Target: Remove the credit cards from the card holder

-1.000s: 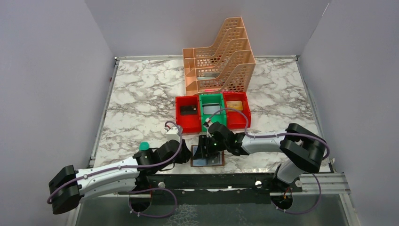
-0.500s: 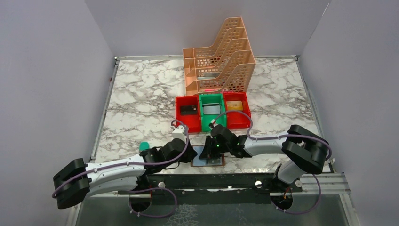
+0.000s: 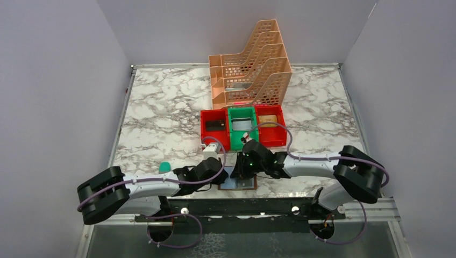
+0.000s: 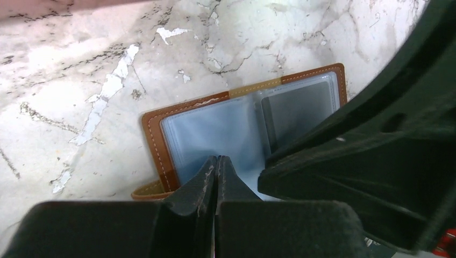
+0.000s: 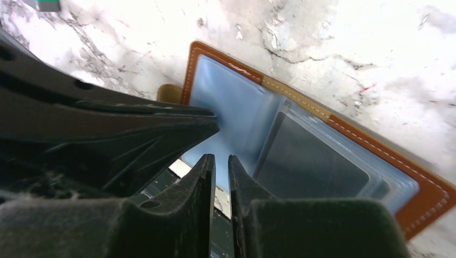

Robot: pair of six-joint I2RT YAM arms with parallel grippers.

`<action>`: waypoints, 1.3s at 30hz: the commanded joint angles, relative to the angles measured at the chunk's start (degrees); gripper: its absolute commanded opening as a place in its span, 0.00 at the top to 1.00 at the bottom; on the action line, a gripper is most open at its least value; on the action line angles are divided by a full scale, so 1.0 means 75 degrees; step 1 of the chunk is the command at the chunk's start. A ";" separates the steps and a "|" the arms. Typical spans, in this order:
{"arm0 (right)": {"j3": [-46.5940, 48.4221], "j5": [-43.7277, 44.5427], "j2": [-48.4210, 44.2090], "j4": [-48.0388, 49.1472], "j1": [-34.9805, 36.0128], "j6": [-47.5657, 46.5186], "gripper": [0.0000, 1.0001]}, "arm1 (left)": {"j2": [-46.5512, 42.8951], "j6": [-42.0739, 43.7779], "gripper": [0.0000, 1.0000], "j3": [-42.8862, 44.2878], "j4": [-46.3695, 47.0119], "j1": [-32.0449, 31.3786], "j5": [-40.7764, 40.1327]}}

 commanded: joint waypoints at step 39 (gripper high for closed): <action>-0.0132 0.1675 -0.1551 -0.2307 0.0049 -0.0613 0.55 | -0.0448 0.0806 0.89 0.0030 -0.1058 -0.0005 0.0340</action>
